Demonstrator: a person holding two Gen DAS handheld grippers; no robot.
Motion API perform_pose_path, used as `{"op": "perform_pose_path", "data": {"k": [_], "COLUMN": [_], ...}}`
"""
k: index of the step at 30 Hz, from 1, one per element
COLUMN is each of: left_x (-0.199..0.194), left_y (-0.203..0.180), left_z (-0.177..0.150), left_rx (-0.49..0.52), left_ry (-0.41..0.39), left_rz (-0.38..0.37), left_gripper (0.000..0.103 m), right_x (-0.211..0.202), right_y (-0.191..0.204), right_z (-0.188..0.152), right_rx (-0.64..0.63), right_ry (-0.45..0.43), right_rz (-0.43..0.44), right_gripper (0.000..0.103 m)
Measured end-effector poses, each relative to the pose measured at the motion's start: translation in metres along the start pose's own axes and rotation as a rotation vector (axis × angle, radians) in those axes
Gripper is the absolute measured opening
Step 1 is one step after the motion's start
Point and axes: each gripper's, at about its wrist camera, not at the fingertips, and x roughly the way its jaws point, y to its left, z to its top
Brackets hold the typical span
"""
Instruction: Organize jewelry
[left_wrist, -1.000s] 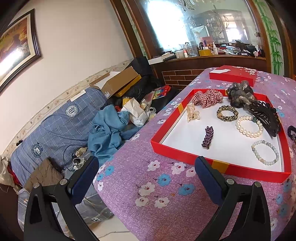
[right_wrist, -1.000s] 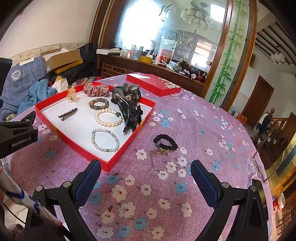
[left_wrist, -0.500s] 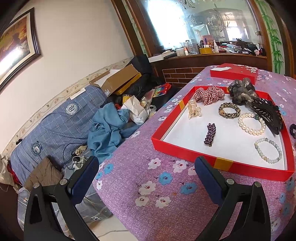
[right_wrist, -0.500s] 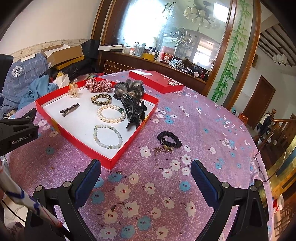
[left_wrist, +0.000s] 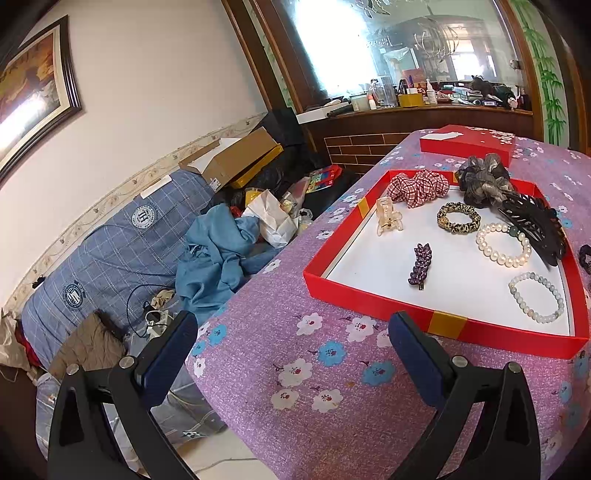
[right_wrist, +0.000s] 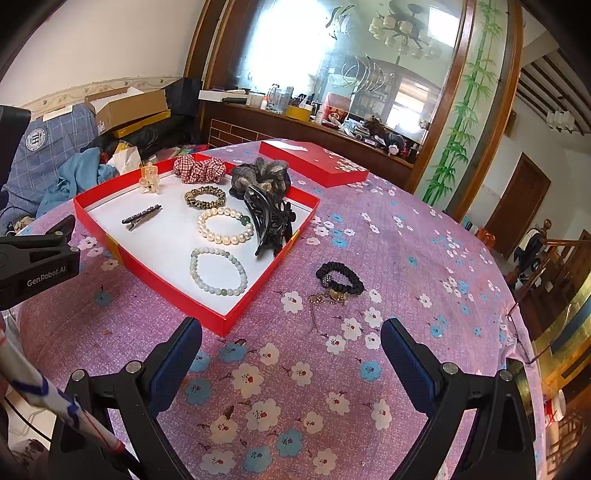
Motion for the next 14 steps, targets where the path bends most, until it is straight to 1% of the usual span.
{"op": "perform_pose_path", "data": {"k": [8, 10, 12, 14], "left_x": [-0.003, -0.008, -0.017, -0.025], "left_y": [0.002, 0.003, 0.000, -0.007], "left_z": [0.000, 0.001, 0.003, 0.007], "left_rx": [-0.004, -0.011, 0.003, 0.027], "left_ry": [-0.007, -0.003, -0.026, -0.043], "left_rz": [0.017, 0.007, 0.006, -0.004], "left_gripper": [0.103, 0.103, 0.103, 0.103], "right_x": [-0.002, -0.004, -0.006, -0.007], "right_y": [-0.002, -0.008, -0.018, -0.036], "right_z": [-0.001, -0.001, -0.002, -0.004], "right_rx": [0.010, 0.031, 0.059, 0.100], "right_ry": [-0.001, -0.004, -0.008, -0.008], "right_rz": [-0.002, -0.005, -0.012, -0.039], "right_gripper": [0.099, 0.099, 0.099, 0.099]}}
